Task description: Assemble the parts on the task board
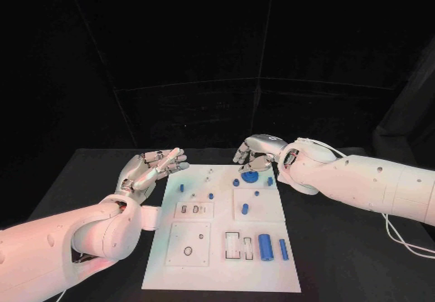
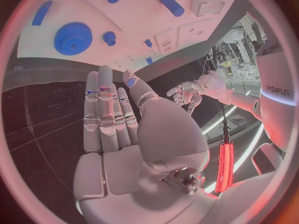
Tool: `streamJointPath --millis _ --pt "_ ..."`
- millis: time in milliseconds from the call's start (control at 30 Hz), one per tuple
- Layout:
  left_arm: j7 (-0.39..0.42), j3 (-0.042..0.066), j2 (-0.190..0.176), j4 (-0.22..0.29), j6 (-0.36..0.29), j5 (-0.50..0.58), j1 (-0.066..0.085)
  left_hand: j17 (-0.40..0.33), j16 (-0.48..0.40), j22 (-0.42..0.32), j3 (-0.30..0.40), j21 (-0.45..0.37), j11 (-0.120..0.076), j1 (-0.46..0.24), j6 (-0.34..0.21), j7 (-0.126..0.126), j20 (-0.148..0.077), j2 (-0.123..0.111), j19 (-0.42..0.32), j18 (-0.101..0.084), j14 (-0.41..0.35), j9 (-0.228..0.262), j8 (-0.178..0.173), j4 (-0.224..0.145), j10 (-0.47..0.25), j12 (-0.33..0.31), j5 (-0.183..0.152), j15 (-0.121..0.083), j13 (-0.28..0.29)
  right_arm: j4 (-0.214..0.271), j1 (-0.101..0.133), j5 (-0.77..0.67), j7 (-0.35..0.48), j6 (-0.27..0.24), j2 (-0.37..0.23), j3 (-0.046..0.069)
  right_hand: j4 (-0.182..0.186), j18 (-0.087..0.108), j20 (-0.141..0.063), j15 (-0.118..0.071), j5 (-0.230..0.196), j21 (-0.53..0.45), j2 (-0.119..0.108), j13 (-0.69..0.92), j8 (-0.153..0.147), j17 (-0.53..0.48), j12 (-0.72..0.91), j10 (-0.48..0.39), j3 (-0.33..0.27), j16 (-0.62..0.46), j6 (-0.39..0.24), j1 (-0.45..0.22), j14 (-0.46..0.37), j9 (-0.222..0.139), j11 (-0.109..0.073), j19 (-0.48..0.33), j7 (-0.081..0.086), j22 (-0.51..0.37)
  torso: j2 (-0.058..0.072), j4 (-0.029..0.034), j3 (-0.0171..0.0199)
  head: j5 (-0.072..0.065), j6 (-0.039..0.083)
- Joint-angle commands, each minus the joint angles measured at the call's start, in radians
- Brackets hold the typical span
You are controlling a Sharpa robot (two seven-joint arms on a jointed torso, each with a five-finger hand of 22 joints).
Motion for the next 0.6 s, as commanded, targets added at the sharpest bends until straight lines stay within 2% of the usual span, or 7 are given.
streamJointPath --millis 33,100,167,200,300,467,600 --pt "0.034 0.001 0.0 0.011 0.031 -0.022 0.002 -0.001 -0.007 -0.002 -0.002 0.004 0.002 0.005 0.009 0.0 -0.001 0.005 0.011 0.007 0.009 -0.001 -0.006 -0.007 0.007 -0.006 0.001 0.0 -0.001 -0.006 0.004 -0.147 -0.076 0.088 0.013 0.001 -0.002 0.01 -0.007 -0.013 -0.005 0.061 -0.015 0.001 -0.009 0.072 -0.003 0.0 0.004 0.151 0.0 -0.002 0.047 -0.001 -0.008 0.041 -0.015 0.031 0.024 0.0022 -0.0016 -0.002 0.0" --pt "0.033 0.001 0.0 0.014 0.033 -0.023 0.002 -0.002 -0.007 -0.002 -0.002 0.004 0.002 0.006 0.009 0.0 -0.001 0.005 0.012 0.007 0.009 -0.001 -0.007 -0.008 0.007 -0.006 0.001 0.0 -0.001 -0.007 0.004 -0.16 -0.084 0.107 0.019 0.002 -0.001 0.011 -0.009 -0.011 -0.004 0.106 -0.014 0.001 -0.009 0.134 -0.002 -0.002 0.01 0.277 0.003 -0.016 0.051 -0.001 -0.013 0.058 -0.015 0.055 0.03 0.0022 -0.0014 -0.003 0.002" --pt "0.032 0.001 -0.001 0.017 0.035 -0.026 0.002 -0.002 -0.008 -0.002 -0.002 0.004 0.002 0.006 0.009 0.0 -0.001 0.006 0.013 0.007 0.009 -0.001 -0.007 -0.008 0.007 -0.007 0.001 0.0 -0.001 -0.008 0.004 -0.167 -0.089 0.118 0.023 0.002 0.001 0.009 -0.007 -0.009 -0.004 0.138 -0.015 0.001 -0.009 0.181 -0.001 -0.009 0.016 0.37 0.003 -0.028 0.041 0.0 -0.009 0.057 -0.011 0.073 0.033 0.0026 -0.0012 -0.004 0.003" --pt "0.032 0.001 -0.001 0.018 0.036 -0.029 0.002 -0.002 -0.009 -0.002 -0.002 0.004 0.002 0.006 0.009 0.0 -0.001 0.006 0.014 0.007 0.01 -0.001 -0.008 -0.009 0.007 -0.008 0.001 0.0 -0.001 -0.008 0.004 -0.171 -0.092 0.123 0.024 0.002 0.001 0.009 -0.005 -0.01 -0.004 0.161 -0.017 0.001 -0.009 0.264 -0.001 -0.012 0.022 0.46 0.001 -0.033 0.043 -0.001 -0.005 0.062 -0.012 0.085 0.036 0.0023 -0.0011 -0.004 0.003" --pt "0.03 0.001 -0.002 0.021 0.038 -0.033 0.002 -0.002 -0.009 -0.002 -0.002 0.005 0.002 0.006 0.009 0.0 -0.001 0.007 0.015 0.007 0.01 -0.001 -0.008 -0.01 0.006 -0.008 0.001 0.0 -0.001 -0.009 0.004 -0.178 -0.096 0.131 0.026 0.002 0.0 0.011 -0.004 -0.004 -0.003 0.194 -0.021 0.001 -0.01 0.426 -0.001 -0.02 0.032 0.61 -0.001 -0.038 0.044 -0.001 -0.006 0.06 -0.011 0.104 0.041 0.0021 -0.0003 -0.005 0.003" --pt "0.027 0.001 -0.002 0.024 0.041 -0.036 0.002 -0.002 -0.011 -0.002 -0.003 0.005 0.002 0.006 0.009 0.0 -0.002 0.007 0.017 0.007 0.009 -0.002 -0.01 -0.011 0.006 -0.01 0.001 0.0 -0.002 -0.007 0.004 -0.184 -0.103 0.154 0.027 0.002 0.003 0.013 0.0 0.0 -0.003 0.231 -0.025 0.001 -0.009 0.575 0.0 -0.032 0.042 0.742 -0.003 -0.048 0.039 -0.001 -0.002 0.055 -0.007 0.125 0.047 0.0051 -0.0007 -0.007 0.0" --pt "0.026 0.001 -0.003 0.025 0.042 -0.037 0.002 -0.003 -0.013 -0.003 -0.004 0.005 0.003 0.006 0.009 0.0 -0.002 0.008 0.02 0.007 0.009 -0.002 -0.012 -0.012 0.005 -0.012 0.0 0.0 -0.002 -0.006 0.004 -0.186 -0.095 0.163 0.03 0.002 0.004 0.012 0.003 0.001 0.0 0.252 -0.025 0.001 -0.009 0.644 0.0 -0.035 0.05 0.804 -0.004 -0.052 0.034 0.0 -0.001 0.051 -0.006 0.136 0.049 0.0067 0.0002 -0.007 -0.001"
